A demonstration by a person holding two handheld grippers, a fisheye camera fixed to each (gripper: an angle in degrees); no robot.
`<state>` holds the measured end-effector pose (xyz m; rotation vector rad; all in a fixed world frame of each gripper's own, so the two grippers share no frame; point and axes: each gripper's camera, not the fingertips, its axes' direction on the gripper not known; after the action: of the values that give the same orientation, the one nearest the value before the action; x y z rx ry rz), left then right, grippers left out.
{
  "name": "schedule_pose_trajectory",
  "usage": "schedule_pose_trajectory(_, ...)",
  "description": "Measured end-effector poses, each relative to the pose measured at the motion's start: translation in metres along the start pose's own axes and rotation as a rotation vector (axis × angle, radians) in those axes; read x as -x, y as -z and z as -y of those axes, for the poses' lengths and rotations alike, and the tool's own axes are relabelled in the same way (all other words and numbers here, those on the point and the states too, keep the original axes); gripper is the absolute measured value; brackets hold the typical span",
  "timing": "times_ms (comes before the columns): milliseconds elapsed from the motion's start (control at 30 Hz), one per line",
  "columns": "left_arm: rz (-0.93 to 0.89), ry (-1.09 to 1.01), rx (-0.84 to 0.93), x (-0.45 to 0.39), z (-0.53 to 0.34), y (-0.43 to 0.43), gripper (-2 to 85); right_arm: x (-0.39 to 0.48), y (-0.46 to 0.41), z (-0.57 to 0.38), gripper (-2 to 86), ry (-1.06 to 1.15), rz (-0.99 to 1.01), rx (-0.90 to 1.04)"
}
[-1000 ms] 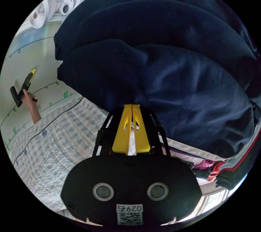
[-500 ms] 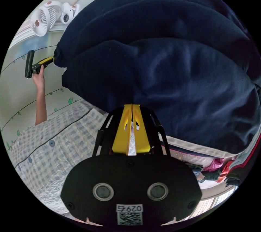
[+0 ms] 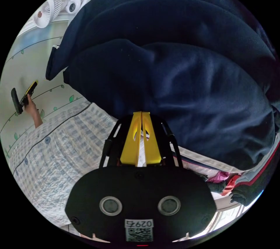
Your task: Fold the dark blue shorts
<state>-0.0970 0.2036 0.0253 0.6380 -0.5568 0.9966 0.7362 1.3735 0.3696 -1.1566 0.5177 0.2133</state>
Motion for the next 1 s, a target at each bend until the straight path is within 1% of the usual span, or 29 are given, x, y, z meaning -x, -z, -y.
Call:
schedule_pose_trajectory(67,-0.018,0.047,-0.013,0.011,-0.004,0.016,-0.9,0.007,0.004,-0.002,-0.6,0.001,-0.02,0.009)
schedule_pose_trajectory(100,-0.044,0.075,-0.028,0.016,-0.005,0.026,-0.9,0.014,0.012,-0.006,-0.6,0.015,-0.03,-0.018)
schedule_pose_trajectory(167,-0.129,0.056,-0.095,0.013,-0.003,0.041,-1.0,0.027,0.038,-0.014,-0.5,0.051,-0.041,-0.132)
schedule_pose_trajectory(200,-0.219,0.029,-0.146,0.005,0.001,0.045,-1.0,0.034,0.059,-0.018,-0.5,0.058,-0.063,-0.218)
schedule_pose_trajectory(233,-0.325,-0.046,-0.151,-0.011,0.013,0.044,-1.0,0.039,0.079,-0.018,-0.5,0.058,-0.093,-0.292)
schedule_pose_trajectory(300,-0.416,-0.151,-0.136,-0.043,0.034,0.032,-1.0,0.041,0.103,-0.01,-0.5,0.031,-0.141,-0.348)
schedule_pose_trajectory(367,-0.392,-0.206,-0.136,-0.078,0.056,0.013,-1.0,0.041,0.117,0.007,-0.5,0.012,-0.199,-0.35)
schedule_pose_trajectory(400,-0.353,-0.258,-0.077,-0.102,0.072,-0.005,-1.0,0.04,0.121,0.018,-0.5,0.004,-0.249,-0.33)
schedule_pose_trajectory(467,-0.341,-0.353,0.028,-0.133,0.084,-0.03,-1.0,0.04,0.121,0.029,-0.5,-0.008,-0.319,-0.279)
schedule_pose_trajectory(533,-0.359,-0.431,0.103,-0.153,0.074,-0.05,-1.0,0.038,0.111,0.028,-0.5,-0.038,-0.412,-0.168)
schedule_pose_trajectory(567,-0.351,-0.442,0.117,-0.156,0.067,-0.054,-1.0,0.041,0.114,0.022,-0.5,-0.021,-0.414,-0.209)
schedule_pose_trajectory(600,-0.309,-0.459,0.157,-0.16,0.052,-0.063,-1.0,0.041,0.115,0.008,-0.6,-0.052,-0.429,-0.227)
schedule_pose_trajectory(633,-0.269,-0.457,0.099,-0.159,0.035,-0.062,-1.0,0.041,0.118,-0.006,-0.6,-0.058,-0.41,-0.264)
schedule_pose_trajectory(667,-0.245,-0.468,0.111,-0.161,0.028,-0.067,-1.0,0.04,0.12,-0.013,-0.6,-0.065,-0.396,-0.283)
schedule_pose_trajectory(767,-0.113,-0.517,0.06,-0.174,0.006,-0.076,-1.0,0.036,0.134,-0.035,-0.6,-0.112,-0.333,-0.33)
schedule_pose_trajectory(833,0.006,-0.541,0.013,-0.186,0.006,-0.087,-1.0,0.042,0.149,-0.038,-0.5,-0.13,-0.384,-0.338)
schedule_pose_trajectory(900,0.039,-0.528,0.01,-0.188,0.015,-0.101,-1.0,0.051,0.162,-0.035,-0.5,-0.132,-0.48,-0.338)
schedule_pose_trajectory(967,-0.005,-0.502,0.01,-0.181,0.026,-0.11,-1.0,0.057,0.177,-0.029,-0.5,-0.139,-0.532,-0.336)
schedule_pose_trajectory(1000,-0.068,-0.474,0.019,-0.172,0.034,-0.115,-1.0,0.058,0.189,-0.026,-0.5,-0.152,-0.543,-0.341)
